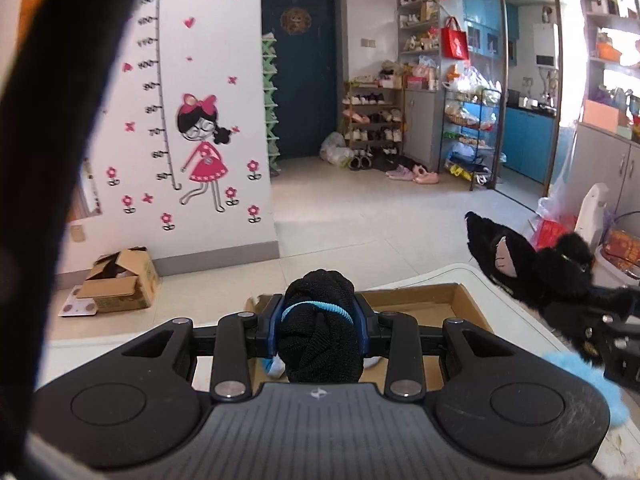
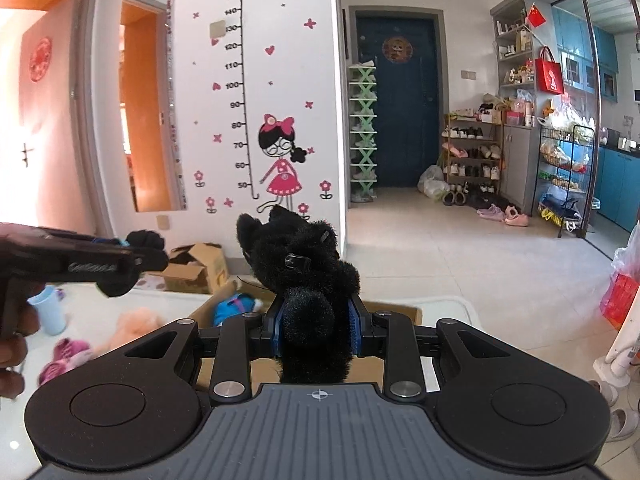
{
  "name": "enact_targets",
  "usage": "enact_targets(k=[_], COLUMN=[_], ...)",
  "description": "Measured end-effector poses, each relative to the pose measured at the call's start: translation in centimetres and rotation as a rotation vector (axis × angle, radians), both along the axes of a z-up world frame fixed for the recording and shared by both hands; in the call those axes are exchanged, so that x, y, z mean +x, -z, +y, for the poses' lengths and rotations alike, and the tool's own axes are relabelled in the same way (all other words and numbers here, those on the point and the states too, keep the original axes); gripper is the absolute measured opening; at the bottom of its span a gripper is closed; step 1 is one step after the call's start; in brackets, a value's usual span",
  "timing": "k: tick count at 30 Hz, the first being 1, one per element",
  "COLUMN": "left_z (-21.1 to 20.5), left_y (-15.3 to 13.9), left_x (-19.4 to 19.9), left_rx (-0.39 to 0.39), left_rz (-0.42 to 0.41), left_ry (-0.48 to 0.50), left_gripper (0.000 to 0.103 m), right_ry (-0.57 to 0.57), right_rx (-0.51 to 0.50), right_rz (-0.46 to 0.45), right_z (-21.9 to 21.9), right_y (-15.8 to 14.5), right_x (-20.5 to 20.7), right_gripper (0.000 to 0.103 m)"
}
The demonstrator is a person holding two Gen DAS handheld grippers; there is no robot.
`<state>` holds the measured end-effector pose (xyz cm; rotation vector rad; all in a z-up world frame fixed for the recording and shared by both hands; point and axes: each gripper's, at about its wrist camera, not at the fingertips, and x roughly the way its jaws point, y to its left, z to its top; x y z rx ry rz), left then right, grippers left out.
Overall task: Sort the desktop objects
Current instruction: 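Carry both black socks over the cardboard box and lower them in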
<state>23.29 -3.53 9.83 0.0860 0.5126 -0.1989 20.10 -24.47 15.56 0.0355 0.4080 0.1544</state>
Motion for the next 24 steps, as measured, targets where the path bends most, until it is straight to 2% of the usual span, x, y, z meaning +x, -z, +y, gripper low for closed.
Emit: enact_targets(k=[6, 13, 17, 20, 23, 24], left_z=[-1.1, -1.6, -2.0, -2.0, -2.2, -2.2], left_y=[3.5, 7.7, 8.7, 8.8, 9.2, 9.3], left_x=[4.5, 8.7, 9.5, 9.6, 9.3, 9.2], left_rx=[-0.012, -0.004, 0.031, 0.011, 0.022, 0.034], left_rz=[0.059, 0.136, 0.148, 0.158, 0.143, 0.145], left_ry=[0.022, 0.025, 0.037, 0.054, 0.04, 0.023], left_gripper=[0.031, 0.031, 0.031, 0.032, 0.037, 0.047], right_ry=[0.05, 0.11, 0.137, 0.152, 0.157, 0.163], right_rx=[0.001, 0.031, 0.038, 0.023, -0.01, -0.029], right_rz=[0.023, 0.093, 0.134, 0.154, 0.178, 0.18], right_z=[0.0, 0.6, 1.0, 1.5, 2.7, 3.2], right_y=[2.2, 7.9, 10.6, 11.8, 12.6, 13.0], right_x=[4.9, 10.9, 13.6, 14.7, 15.7, 15.8], right_gripper=[0.036, 0.036, 0.036, 0.036, 0.038, 0.039])
